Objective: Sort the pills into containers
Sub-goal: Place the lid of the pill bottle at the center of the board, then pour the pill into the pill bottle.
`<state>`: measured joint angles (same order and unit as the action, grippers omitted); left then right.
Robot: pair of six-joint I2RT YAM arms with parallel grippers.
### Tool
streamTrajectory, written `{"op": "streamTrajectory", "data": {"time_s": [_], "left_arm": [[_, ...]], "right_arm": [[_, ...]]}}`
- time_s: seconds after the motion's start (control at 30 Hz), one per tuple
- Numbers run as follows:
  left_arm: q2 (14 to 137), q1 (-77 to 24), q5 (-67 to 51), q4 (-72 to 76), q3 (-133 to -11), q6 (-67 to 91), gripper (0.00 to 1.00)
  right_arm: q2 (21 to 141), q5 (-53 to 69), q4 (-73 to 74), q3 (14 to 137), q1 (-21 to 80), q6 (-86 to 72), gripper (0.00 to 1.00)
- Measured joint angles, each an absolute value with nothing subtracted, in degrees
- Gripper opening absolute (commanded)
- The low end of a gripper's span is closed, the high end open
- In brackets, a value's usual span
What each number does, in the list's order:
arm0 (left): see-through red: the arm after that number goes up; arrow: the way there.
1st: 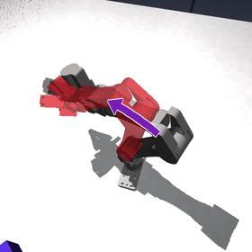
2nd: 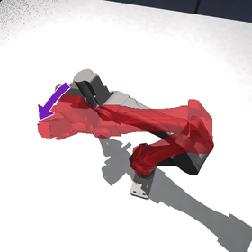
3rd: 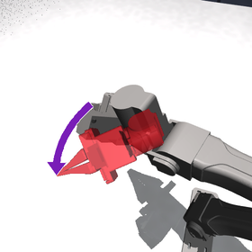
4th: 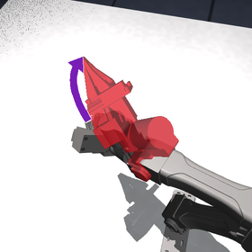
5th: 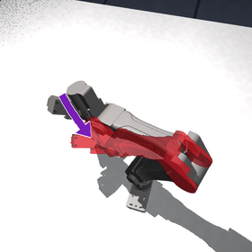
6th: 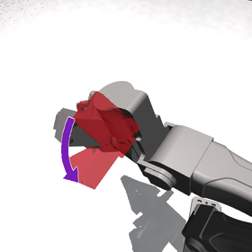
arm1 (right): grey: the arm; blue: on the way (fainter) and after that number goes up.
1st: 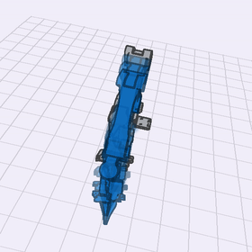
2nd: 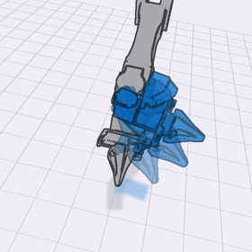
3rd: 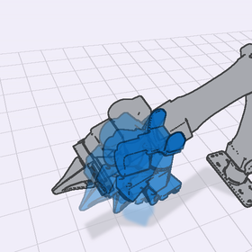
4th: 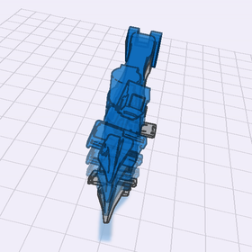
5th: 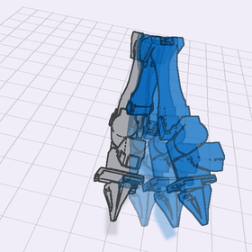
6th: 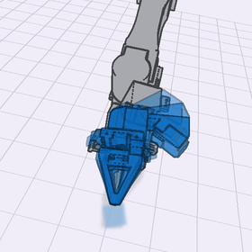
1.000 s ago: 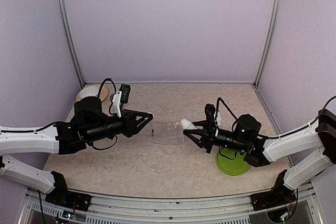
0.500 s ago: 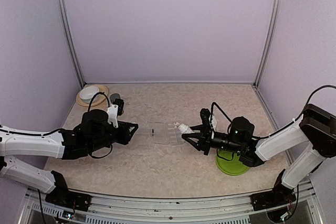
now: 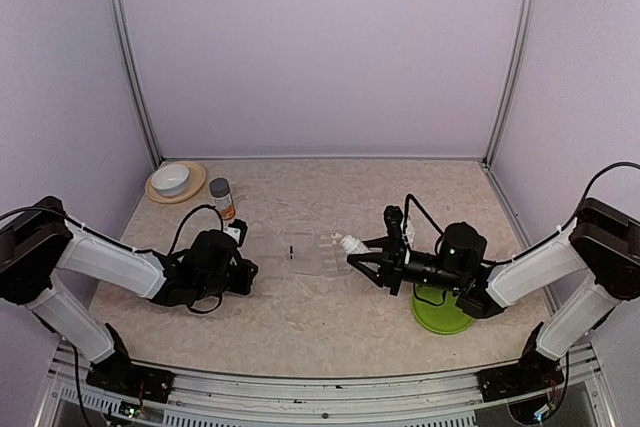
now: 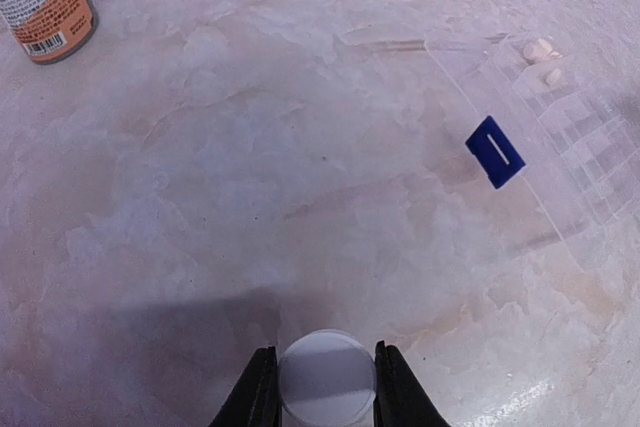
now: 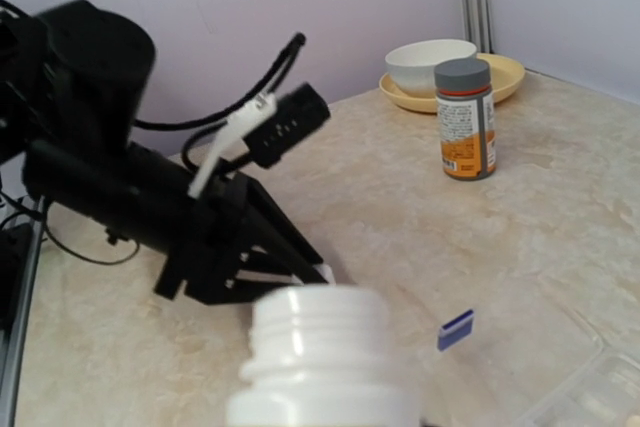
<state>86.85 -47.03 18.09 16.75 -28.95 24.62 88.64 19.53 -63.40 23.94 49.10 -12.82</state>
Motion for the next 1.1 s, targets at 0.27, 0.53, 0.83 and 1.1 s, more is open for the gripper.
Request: {"op": "streamTrajectory", "data": {"time_s": [0.27, 0.53, 0.83, 1.1], "left_arm": [[93.3, -46.5, 18.4, 20.6, -29.3, 25.3, 0.39], [93.6, -46.4, 18.2, 21.4, -29.3, 25.7, 0.71], [85.8, -46.3, 17.4, 17.2, -29.4, 26.0, 0.91], [78.8, -46.2, 16.3, 14.5, -32.9, 24.5, 0.99]], "right_arm": [[88.6, 19.8, -63.7, 23.6, 49.1, -13.0, 0.00], [88.6, 19.7, -63.8, 23.2, 48.8, -13.0, 0.00], [89.9, 20.6, -64.1, 23.1, 46.5, -13.0, 0.00], [97.2, 22.3, -63.6, 23.7, 44.4, -13.2, 0.00]]}}
